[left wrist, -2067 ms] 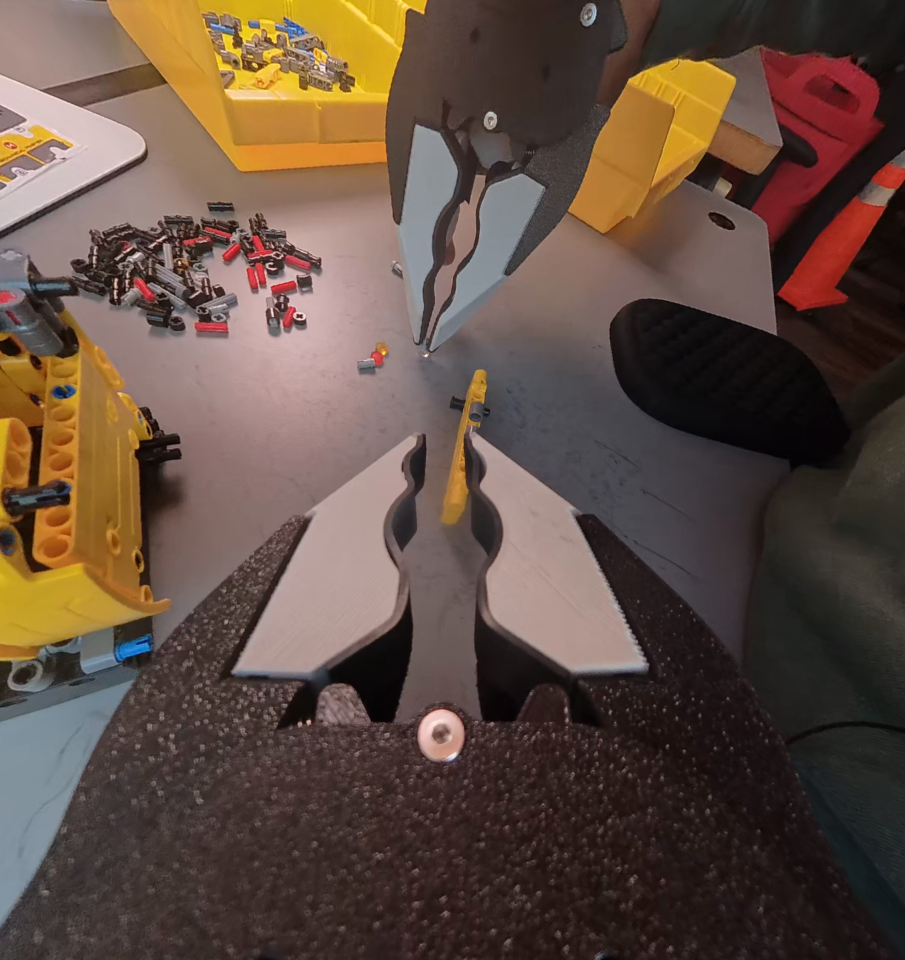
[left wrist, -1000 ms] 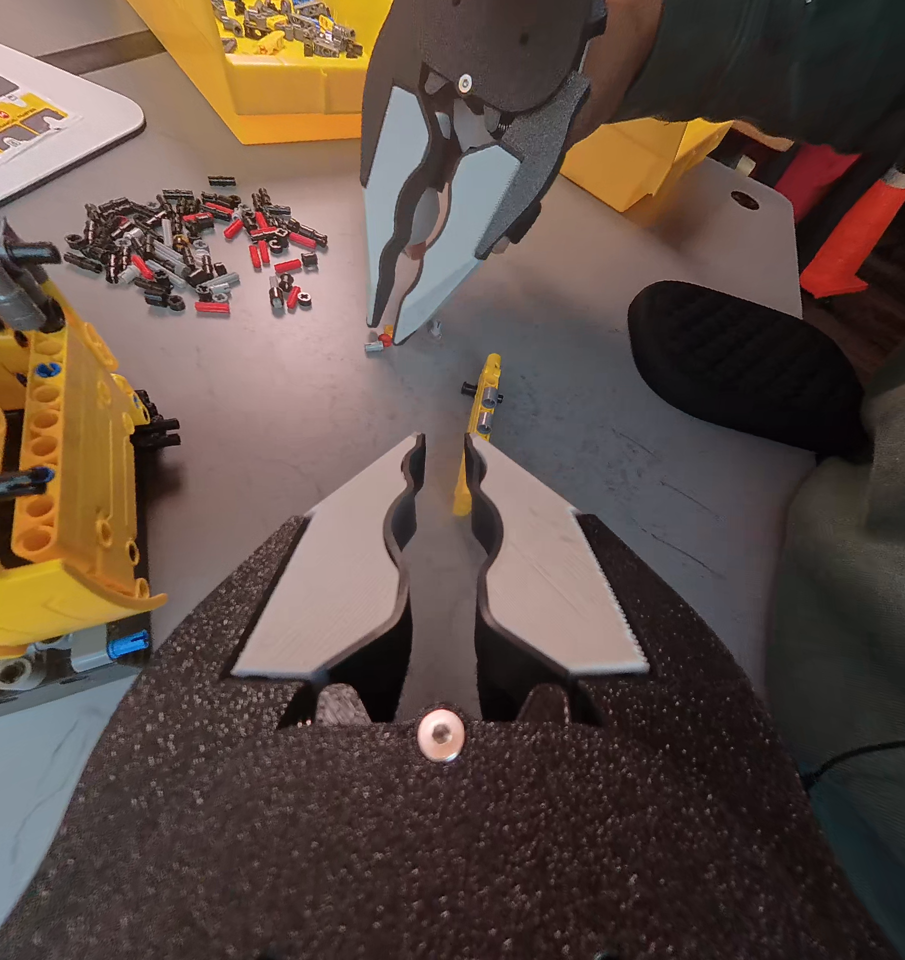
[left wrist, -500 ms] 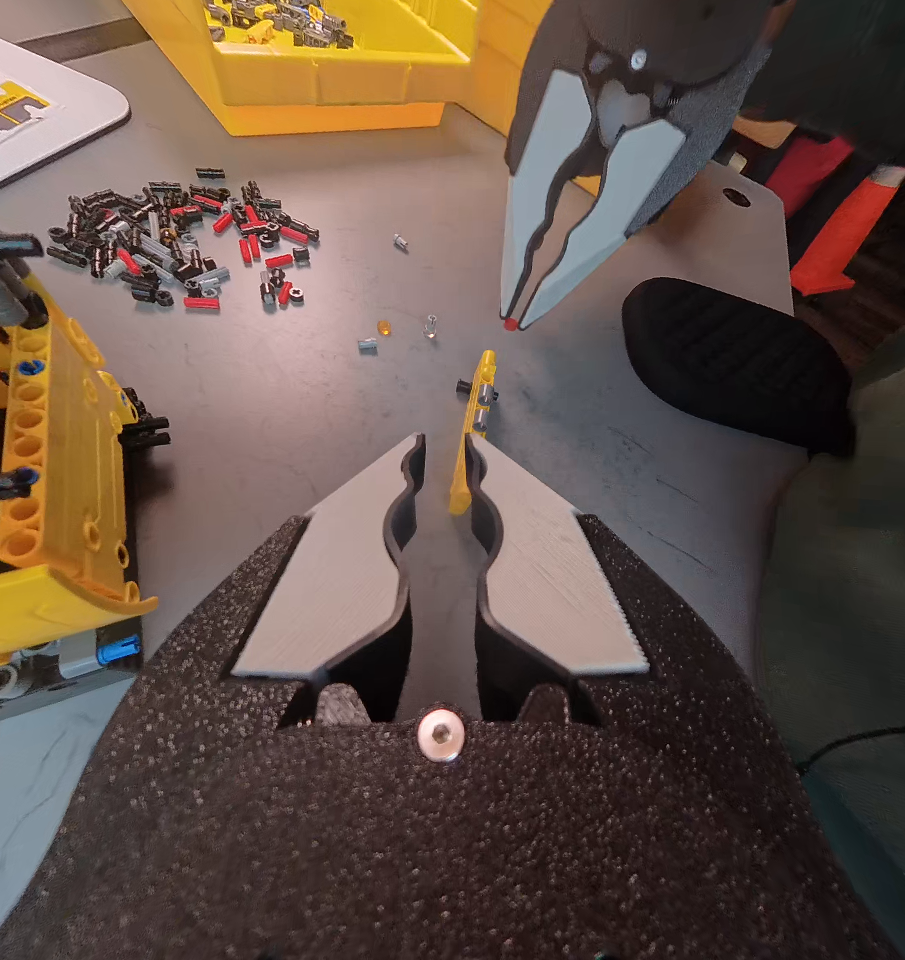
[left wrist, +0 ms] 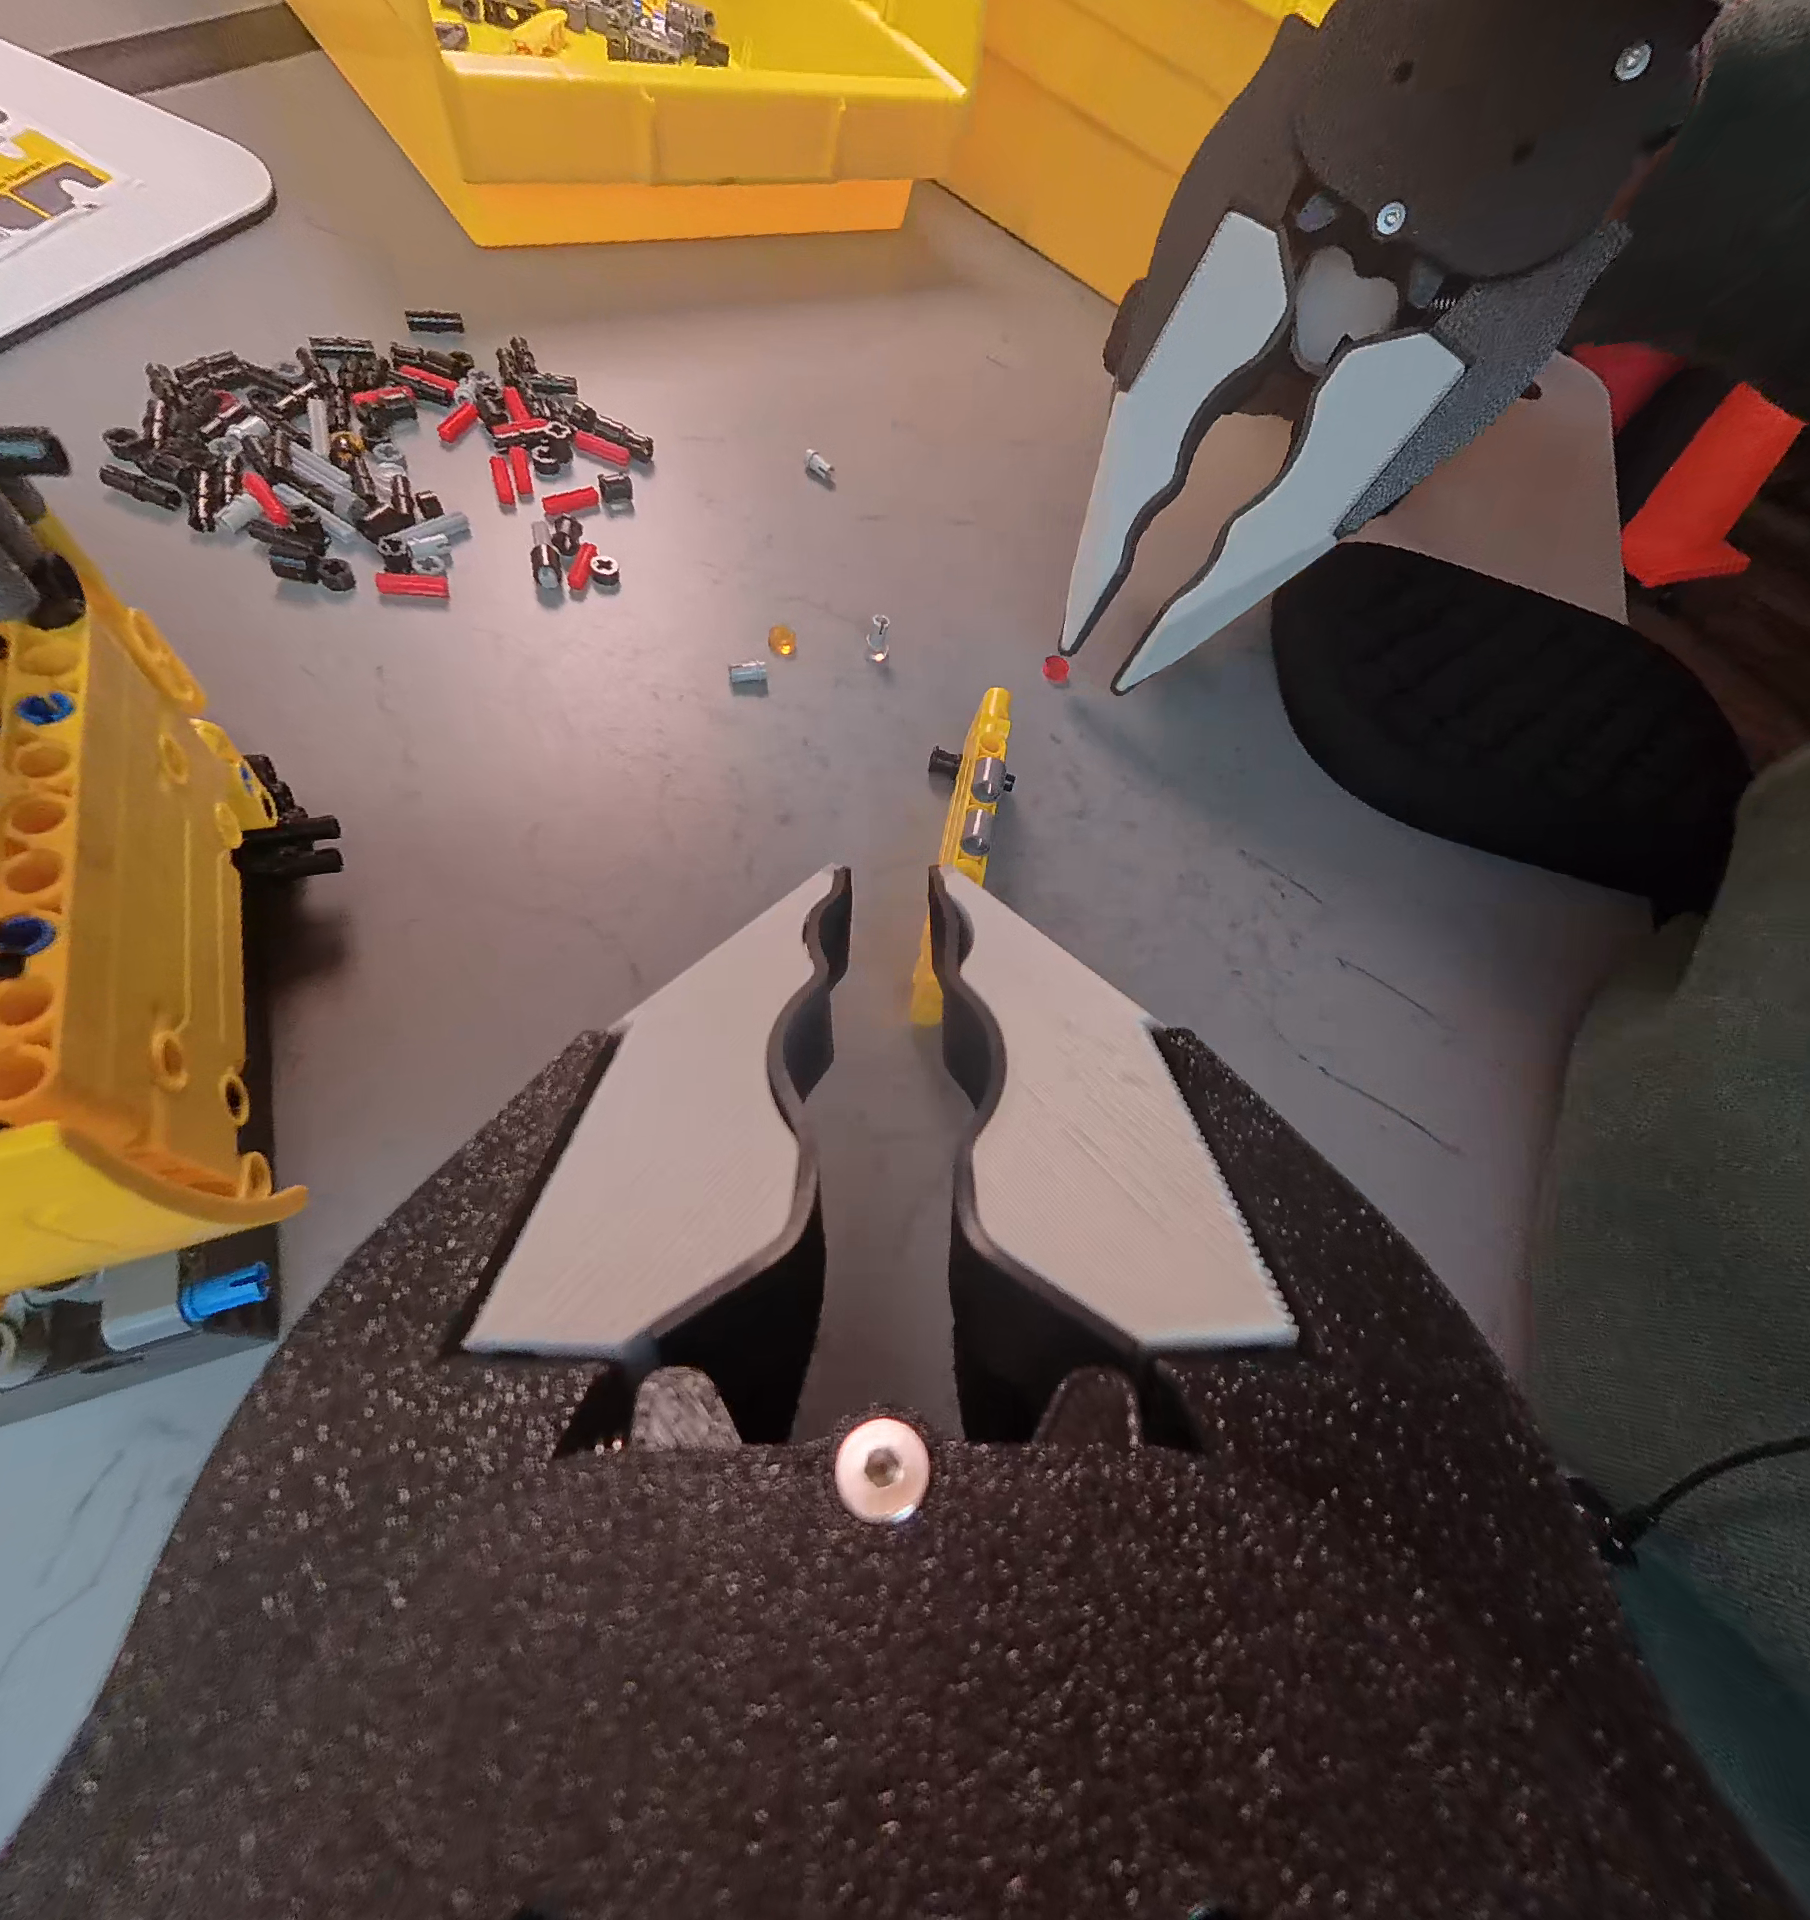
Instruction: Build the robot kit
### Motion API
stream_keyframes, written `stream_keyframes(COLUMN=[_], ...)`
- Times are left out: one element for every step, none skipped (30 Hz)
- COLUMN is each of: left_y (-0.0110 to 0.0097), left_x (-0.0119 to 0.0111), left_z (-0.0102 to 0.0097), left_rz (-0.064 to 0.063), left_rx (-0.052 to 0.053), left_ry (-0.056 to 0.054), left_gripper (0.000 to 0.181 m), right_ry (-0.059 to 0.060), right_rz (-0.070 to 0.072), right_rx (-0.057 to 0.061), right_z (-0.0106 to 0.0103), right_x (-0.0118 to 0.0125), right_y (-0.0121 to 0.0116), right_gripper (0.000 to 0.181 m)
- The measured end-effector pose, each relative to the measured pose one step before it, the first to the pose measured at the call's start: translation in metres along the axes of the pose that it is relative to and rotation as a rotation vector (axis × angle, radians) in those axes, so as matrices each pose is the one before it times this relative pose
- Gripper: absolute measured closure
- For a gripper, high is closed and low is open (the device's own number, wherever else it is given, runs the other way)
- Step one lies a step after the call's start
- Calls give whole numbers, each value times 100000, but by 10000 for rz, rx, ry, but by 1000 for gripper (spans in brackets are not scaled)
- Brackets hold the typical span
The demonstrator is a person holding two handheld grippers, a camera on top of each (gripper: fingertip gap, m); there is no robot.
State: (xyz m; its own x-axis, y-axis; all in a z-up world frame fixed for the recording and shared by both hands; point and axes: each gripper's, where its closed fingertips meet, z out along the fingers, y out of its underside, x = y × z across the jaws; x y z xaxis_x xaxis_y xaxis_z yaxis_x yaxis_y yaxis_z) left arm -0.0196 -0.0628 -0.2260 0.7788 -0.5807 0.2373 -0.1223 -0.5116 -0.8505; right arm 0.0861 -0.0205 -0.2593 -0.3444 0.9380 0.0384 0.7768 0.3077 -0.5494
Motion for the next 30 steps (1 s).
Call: stream_keyframes(left_y=[63, 67, 0, -8, 4, -6, -23, -34, -8, 7, 11, 12, 19, 37, 48, 11, -10, -11, -12, -6, -5, 3, 11, 0, -1, 17, 2, 1, -6, 1], left_x=[31, 44, 49, 42, 11, -5, -16, -6, 0, 4, 12, 10, 8, -10, -9, -16, -11, -23, -17, -15, -11, -8, 0, 5, 9, 0, 0, 5, 2, 3], left_z=[46, 49, 15, -1, -11, -21, -27, -30, -20, -3, 0, 9, 18, 28, 26, 21, -3, -13, -7, -14, -5, 9, 1, 4, 10, 0, 8, 2, -13, 1], left_rz=[2, 16, 22, 9, -3, -6, -2, -1, 0, 3, 3, 2, -3, -9, -17, -16, -13, -16, -17, -14, -11, -9, -7, -2, 2, 1, 2, 5, 8, 7], left_rx=[-29, -37, -7, 5, 2, 4, 11, 13, 5, -5, -9, -3, -6, -13, -25, -9, 5, 8, 8, 7, 2, -3, -5, -4, -4, -6, -6, 2, 6, 2], left_ry=[22, 16, 13, 14, 8, -1, -3, 2, 5, 4, 5, 4, 6, 8, 9, 6, 1, 2, 0, -1, 1, 6, 8, 7, 6, 2, -1, -3, -4, -4], left_gripper=[167, 167, 167, 167, 167, 167, 167, 167, 167, 167, 167, 167, 167, 167, 167, 167, 167, 167, 167, 167, 167, 167, 167, 167, 167, 167, 167, 167, 167, 167], right_ry=[97, 72, -39, -81, -30, -33, -13, -10, -16, 45, -80, -111, -67, 0, 9, -1, -8, 7, 97, 79, 27, 6, 22, 59, 20, -40, -31, 43, 12, -19], right_rz=[-35, -18, 56, 136, 95, 14, 41, 116, 138, 101, 154, 168, 125, 59, 41, 36, 53, 54, 26, -6, 4, 8, -23, -94, -96, -64, -60, -58, -21, 12], right_rx=[-116, -90, 52, 23, -2, -9, 3, 9, 11, -189, 134, 66, 91, 85, 61, 53, 43, 13, -17, 0, 54, 89, 91, 129, 66, -18, -56, -21, -39, -34], right_z=[198, 190, 88, 12, -8, -12, 11, -12, -24, 31, -64, -17, -9, -5, -9, -22, -37, -86, -146, -229, -262, -257, -216, -139, -37, 77, 133, 179, 173, 136], right_x=[89, 150, 46, 38, 91, 13, 31, 82, 117, 256, 50, -26, -21, 38, 10, 22, 25, 70, 191, 139, 9, -62, -84, -81, -154, -228, -170, -16, 3, 2], right_y=[166, 196, 9, -6, 6, 25, 22, 22, 57, 432, 7, 89, 28, -10, -11, -10, 31, 75, 157, 153, 62, -13, -71, -159, -104, -3, 87, 56, 103, 100], right_gripper=[167, 167, 167, 167, 167, 167, 167, 168, 167, 166, 166, 165, 166, 166, 166, 166, 166, 166, 165, 165, 165, 165, 165, 165, 165, 165, 165, 165, 164, 164])
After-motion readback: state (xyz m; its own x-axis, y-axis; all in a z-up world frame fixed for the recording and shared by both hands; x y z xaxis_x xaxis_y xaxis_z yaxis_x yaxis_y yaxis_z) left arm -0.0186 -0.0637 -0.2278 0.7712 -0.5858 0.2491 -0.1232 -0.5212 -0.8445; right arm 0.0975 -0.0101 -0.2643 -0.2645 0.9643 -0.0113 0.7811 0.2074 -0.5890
